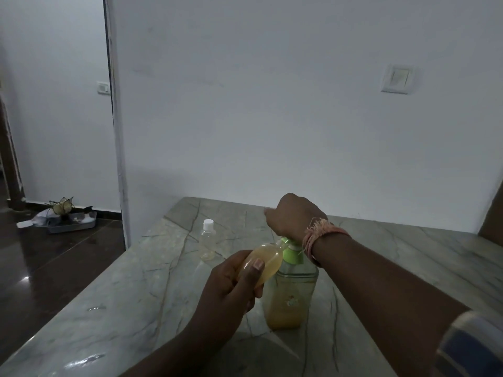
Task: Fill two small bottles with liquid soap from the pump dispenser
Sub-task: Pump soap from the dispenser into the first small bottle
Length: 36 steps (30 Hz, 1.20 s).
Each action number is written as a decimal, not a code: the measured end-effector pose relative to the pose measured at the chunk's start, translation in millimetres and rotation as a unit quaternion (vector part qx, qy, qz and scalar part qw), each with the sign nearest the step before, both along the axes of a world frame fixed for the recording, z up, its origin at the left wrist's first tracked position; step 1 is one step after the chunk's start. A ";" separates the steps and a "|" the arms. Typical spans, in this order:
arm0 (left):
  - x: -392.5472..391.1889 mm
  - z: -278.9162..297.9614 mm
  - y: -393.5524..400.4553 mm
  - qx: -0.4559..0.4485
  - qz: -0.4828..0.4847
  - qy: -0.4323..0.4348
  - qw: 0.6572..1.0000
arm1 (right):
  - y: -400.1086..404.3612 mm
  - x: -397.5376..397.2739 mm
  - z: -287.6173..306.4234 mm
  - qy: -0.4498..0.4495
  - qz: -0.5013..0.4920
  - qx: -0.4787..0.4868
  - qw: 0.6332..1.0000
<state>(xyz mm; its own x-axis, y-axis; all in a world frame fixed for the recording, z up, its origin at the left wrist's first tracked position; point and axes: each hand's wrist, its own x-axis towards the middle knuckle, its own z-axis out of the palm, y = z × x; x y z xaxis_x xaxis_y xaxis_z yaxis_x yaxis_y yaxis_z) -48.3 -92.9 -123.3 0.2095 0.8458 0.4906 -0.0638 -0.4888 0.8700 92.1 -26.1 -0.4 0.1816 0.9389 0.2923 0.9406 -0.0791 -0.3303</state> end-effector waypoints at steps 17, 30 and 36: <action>-0.8 -1.3 -0.6 -0.005 0.000 -0.005 1.000 | -3.3 0.1 0.2 0.012 -0.002 0.024 1.000; -0.1 -1.1 2.0 -0.001 -0.013 -0.010 1.000 | -2.5 -2.1 1.5 -0.016 0.010 0.032 0.999; 2.8 -3.5 4.6 -0.007 -0.014 -0.009 1.000 | 0.9 5.1 -5.2 0.035 0.004 0.035 0.999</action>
<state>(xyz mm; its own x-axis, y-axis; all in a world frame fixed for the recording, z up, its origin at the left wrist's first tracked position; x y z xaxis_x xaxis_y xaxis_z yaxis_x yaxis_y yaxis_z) -45.5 -88.3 -126.9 0.2236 0.8470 0.4822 -0.0929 -0.4740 0.8756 97.2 -25.2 -5.6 0.1971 0.9180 0.3440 0.9156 -0.0469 -0.3994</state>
